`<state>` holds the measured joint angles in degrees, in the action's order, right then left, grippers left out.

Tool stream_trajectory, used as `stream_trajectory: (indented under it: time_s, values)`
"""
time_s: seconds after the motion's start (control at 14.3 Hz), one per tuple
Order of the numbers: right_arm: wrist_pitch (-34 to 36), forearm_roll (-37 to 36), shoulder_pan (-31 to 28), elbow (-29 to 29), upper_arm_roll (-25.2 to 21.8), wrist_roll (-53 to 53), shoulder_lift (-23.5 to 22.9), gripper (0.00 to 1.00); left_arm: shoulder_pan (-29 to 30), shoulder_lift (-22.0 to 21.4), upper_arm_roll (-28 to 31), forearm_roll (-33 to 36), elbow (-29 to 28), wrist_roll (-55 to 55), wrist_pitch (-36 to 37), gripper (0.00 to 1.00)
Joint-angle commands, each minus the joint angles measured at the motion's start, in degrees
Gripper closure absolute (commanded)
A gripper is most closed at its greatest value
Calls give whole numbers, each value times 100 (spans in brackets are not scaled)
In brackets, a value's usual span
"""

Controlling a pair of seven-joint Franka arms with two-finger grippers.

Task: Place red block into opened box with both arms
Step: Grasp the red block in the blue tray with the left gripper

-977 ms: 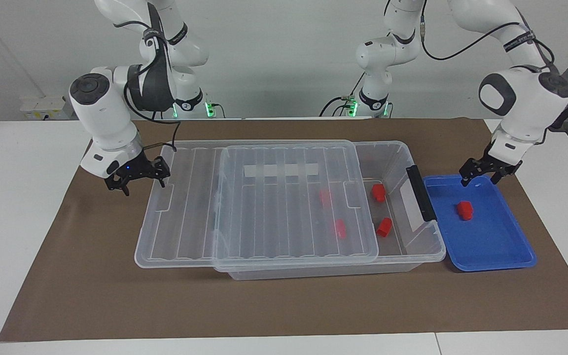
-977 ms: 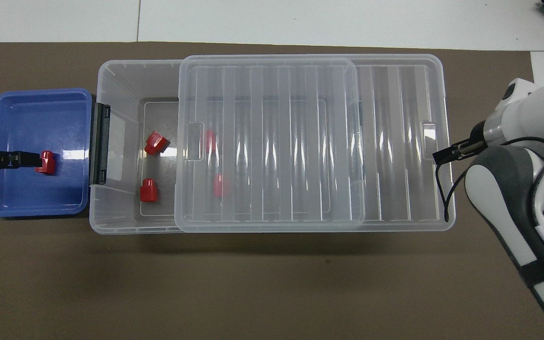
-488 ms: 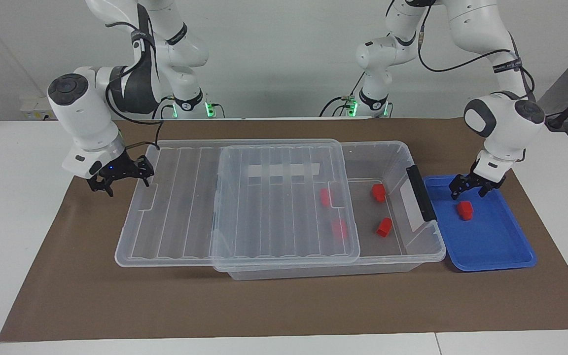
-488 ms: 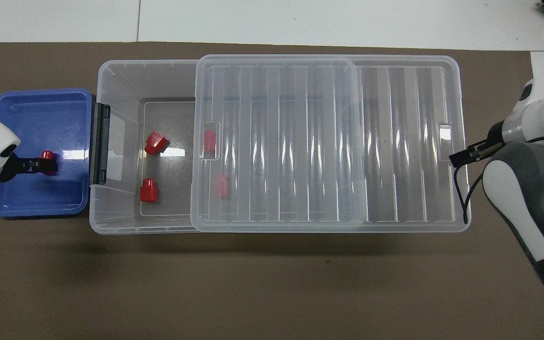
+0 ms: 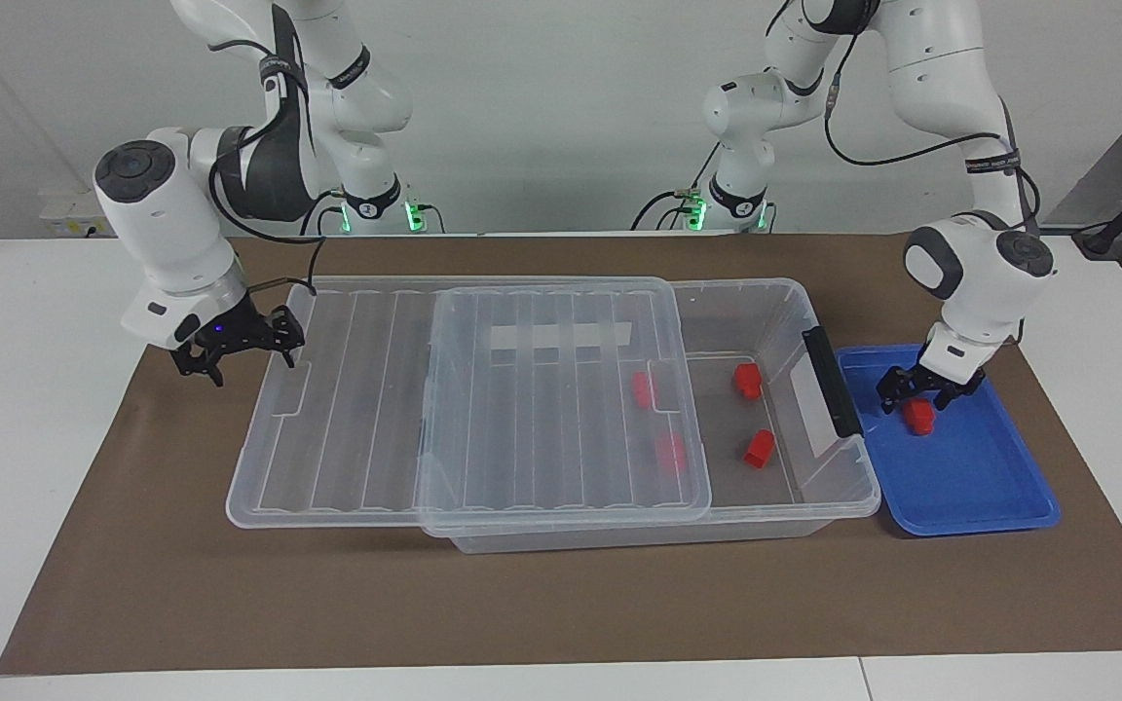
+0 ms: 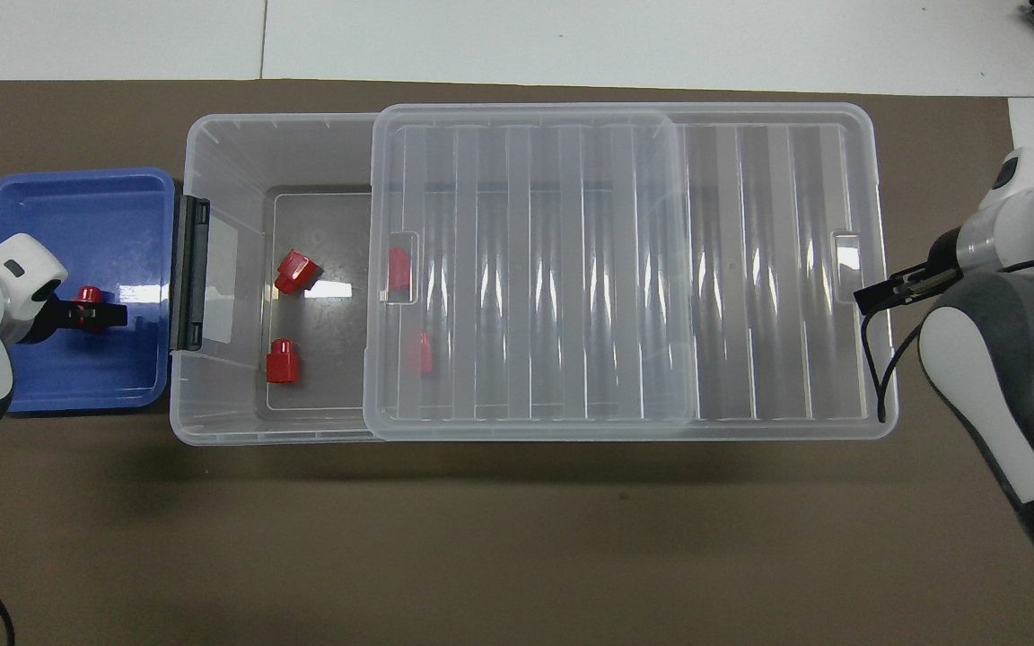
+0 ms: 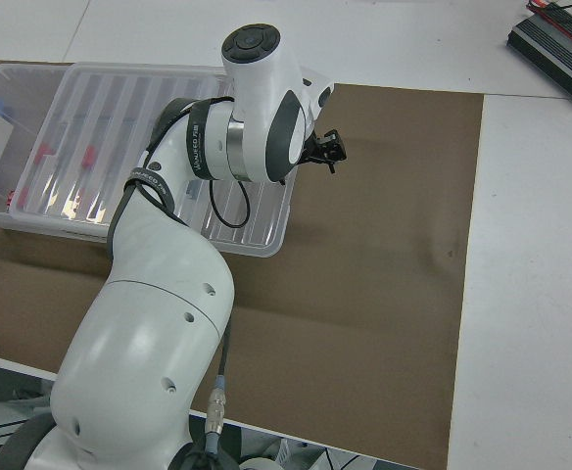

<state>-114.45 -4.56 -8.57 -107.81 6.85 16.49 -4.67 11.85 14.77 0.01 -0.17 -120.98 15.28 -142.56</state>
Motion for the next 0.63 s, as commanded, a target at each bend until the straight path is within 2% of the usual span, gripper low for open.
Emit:
stream_trajectory:
  time_s: [0.0, 0.14, 0.28, 0.42, 0.56]
  values:
    - [168, 7, 161, -74, 53, -733, 308, 0, 54, 43, -36, 87, -4, 290, -158, 16]
    - [264, 25, 337, -82, 53, -1234, 440, 0, 45, 52, -36, 87, 22, 441, -158, 31]
    - [405, 34, 435, -74, 53, -1630, 607, 0, 2, 52, -36, 87, 40, 441, -141, 54]
    - [511, 42, 592, -65, 53, -2043, 800, 0, -25, 61, -36, 87, 136, 433, -9, 82]
    - [851, 51, 620, 214, 132, -2255, 836, 0, -25, 61, -36, 87, 486, 441, 516, 100]
